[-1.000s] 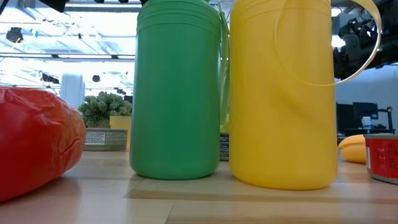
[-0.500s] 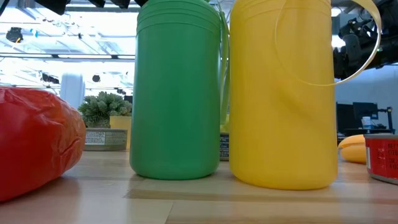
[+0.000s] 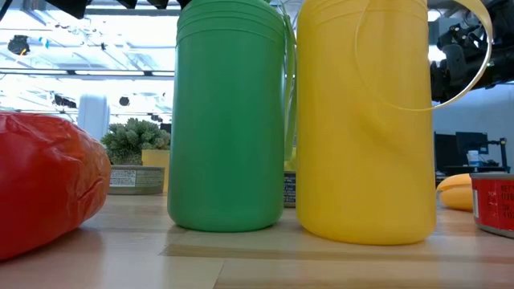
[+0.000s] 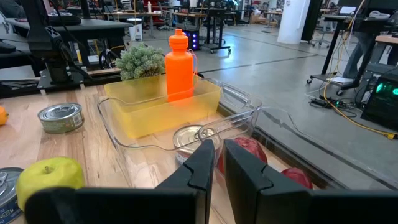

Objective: Pick & Place Food Item
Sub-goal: Put the green bottle into the yellow bin, then put the yellow bottle into the yellow bin

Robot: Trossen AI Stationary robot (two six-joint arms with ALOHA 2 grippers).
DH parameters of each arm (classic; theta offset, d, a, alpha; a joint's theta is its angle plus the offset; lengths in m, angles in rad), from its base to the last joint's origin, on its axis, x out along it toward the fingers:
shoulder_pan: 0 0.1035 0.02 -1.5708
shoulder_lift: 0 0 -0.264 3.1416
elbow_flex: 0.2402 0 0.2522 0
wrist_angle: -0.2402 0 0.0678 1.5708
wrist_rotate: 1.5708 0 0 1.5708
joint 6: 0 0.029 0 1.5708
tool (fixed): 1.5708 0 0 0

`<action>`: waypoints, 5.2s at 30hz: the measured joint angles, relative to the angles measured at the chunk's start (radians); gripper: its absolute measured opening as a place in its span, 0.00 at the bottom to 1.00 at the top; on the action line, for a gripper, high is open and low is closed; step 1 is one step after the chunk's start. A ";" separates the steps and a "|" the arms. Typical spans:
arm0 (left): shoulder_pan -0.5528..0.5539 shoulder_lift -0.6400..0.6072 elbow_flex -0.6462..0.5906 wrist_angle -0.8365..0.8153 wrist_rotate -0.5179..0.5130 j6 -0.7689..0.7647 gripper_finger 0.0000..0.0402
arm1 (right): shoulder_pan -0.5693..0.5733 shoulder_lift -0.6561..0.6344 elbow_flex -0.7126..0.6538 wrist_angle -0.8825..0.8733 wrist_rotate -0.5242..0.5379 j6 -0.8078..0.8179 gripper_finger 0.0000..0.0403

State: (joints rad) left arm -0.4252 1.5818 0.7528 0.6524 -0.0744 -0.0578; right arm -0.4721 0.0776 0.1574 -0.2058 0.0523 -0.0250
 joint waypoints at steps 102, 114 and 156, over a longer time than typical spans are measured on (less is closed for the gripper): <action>0.738 -0.388 0.000 -0.345 -0.366 0.041 0.14 | 0.000 0.000 0.000 0.005 0.000 -0.009 0.08; 0.776 -0.199 0.000 -0.260 -0.479 0.015 0.14 | 0.000 0.000 0.000 0.004 0.000 -0.010 0.08; 0.785 -0.175 -0.001 -0.225 -0.477 -0.105 0.61 | 0.000 0.000 0.000 -0.003 0.000 -0.009 0.08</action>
State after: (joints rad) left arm 0.3597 1.4069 0.7516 0.4273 -0.5511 -0.1627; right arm -0.4725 0.0774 0.1570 -0.2092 0.0525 -0.0338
